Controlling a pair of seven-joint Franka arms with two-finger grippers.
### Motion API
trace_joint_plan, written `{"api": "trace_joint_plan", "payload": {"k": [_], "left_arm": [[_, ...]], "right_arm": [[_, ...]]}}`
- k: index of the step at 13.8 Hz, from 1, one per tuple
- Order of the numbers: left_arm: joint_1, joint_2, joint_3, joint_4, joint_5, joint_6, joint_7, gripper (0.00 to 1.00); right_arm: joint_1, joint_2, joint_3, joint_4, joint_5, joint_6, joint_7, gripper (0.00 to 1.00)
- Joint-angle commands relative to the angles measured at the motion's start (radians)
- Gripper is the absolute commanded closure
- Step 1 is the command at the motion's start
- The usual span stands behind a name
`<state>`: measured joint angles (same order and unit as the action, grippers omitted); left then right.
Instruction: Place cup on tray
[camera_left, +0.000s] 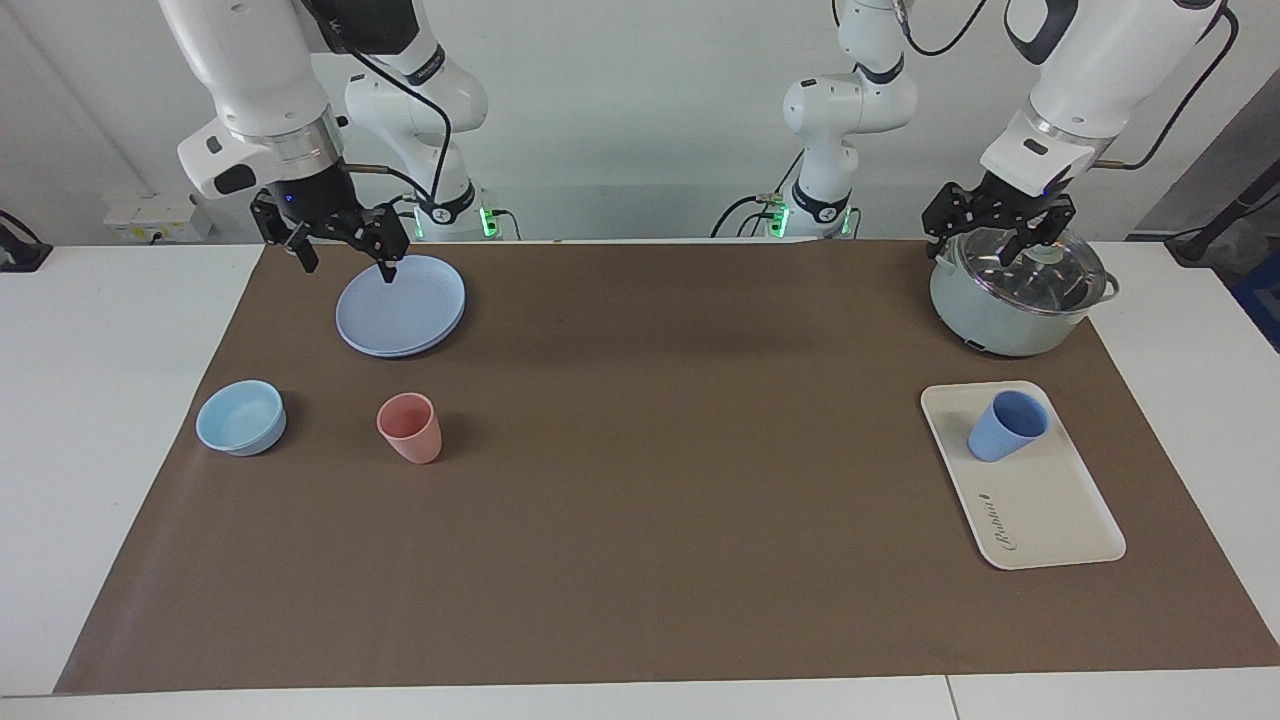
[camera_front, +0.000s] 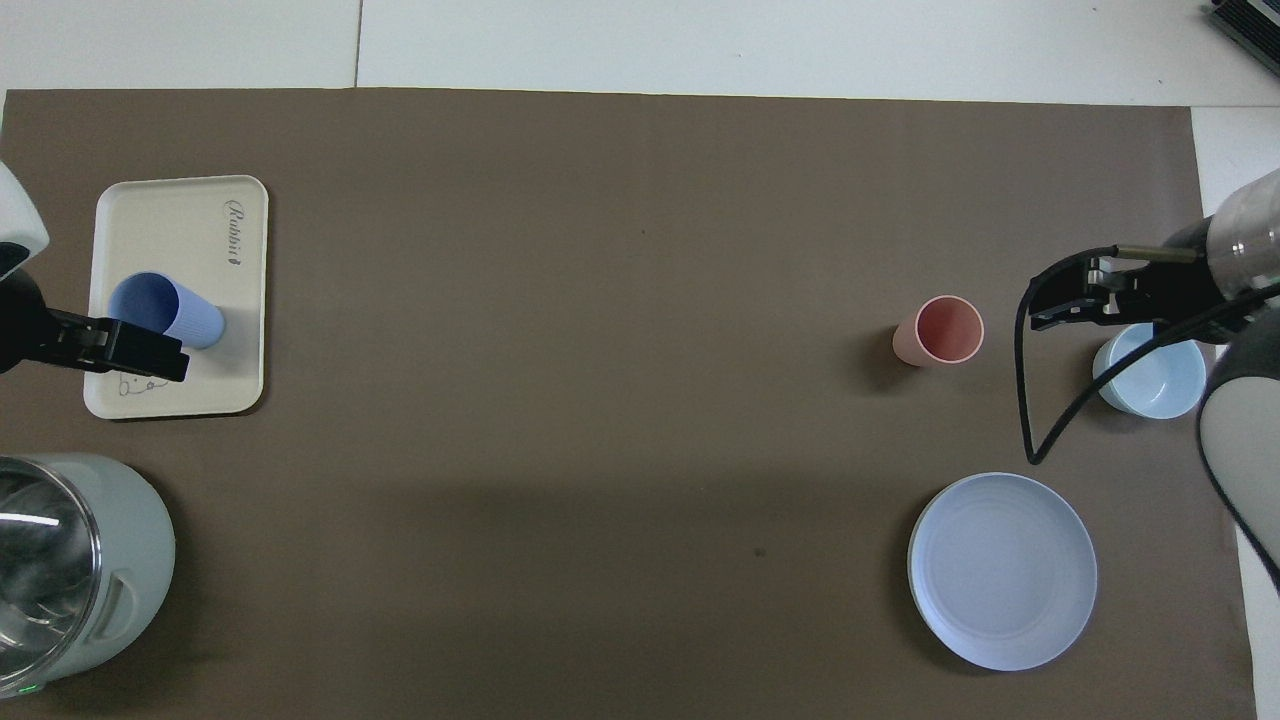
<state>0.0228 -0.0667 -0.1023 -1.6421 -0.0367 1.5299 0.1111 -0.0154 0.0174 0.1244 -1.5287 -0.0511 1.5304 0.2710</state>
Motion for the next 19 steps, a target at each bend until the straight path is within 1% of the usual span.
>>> {"api": "trace_joint_plan", "payload": {"k": [1,5,7,9,11,12,13,16,19], "left_arm": [[0.0,-0.013,0.003,-0.012,0.015,-0.008,-0.011,0.0],[0.0,-0.013,0.003,-0.012,0.015,-0.008,-0.011,0.0],[0.0,-0.013,0.003,-0.012,0.014,-0.008,-0.011,0.0],[0.0,-0.013,0.003,-0.012,0.015,-0.008,-0.011,0.0],[0.0,-0.013,0.001,-0.012,0.015,-0.008,-0.011,0.0],[0.0,-0.013,0.001,-0.012,0.015,-0.008,-0.011,0.0],[0.0,-0.013,0.003,-0.012,0.015,-0.008,-0.011,0.0],[0.0,-0.013,0.003,-0.012,0.015,-0.007,-0.011,0.0],[0.0,-0.013,0.003,-0.012,0.015,-0.008,-0.011,0.0]], "right_arm": [[-0.017,0.01,0.004,0.025,-0.01,-0.015,-0.027,0.0],[-0.044,0.004,0.0,0.016,0.008,-0.009,-0.052,0.0],[-0.022,-0.007,-0.025,0.01,0.01,-0.021,-0.061,0.0],[0.037,-0.022,-0.087,0.009,0.01,-0.027,-0.062,0.0],[0.046,-0.02,-0.1,0.007,0.01,-0.027,-0.062,0.0],[0.069,-0.022,-0.115,0.002,0.01,-0.027,-0.062,0.0],[0.099,-0.022,-0.149,-0.002,0.011,-0.033,-0.064,0.0],[0.088,-0.024,-0.155,-0.004,0.054,-0.039,-0.064,0.0],[0.068,-0.027,-0.14,-0.007,0.056,-0.041,-0.062,0.0]]}}
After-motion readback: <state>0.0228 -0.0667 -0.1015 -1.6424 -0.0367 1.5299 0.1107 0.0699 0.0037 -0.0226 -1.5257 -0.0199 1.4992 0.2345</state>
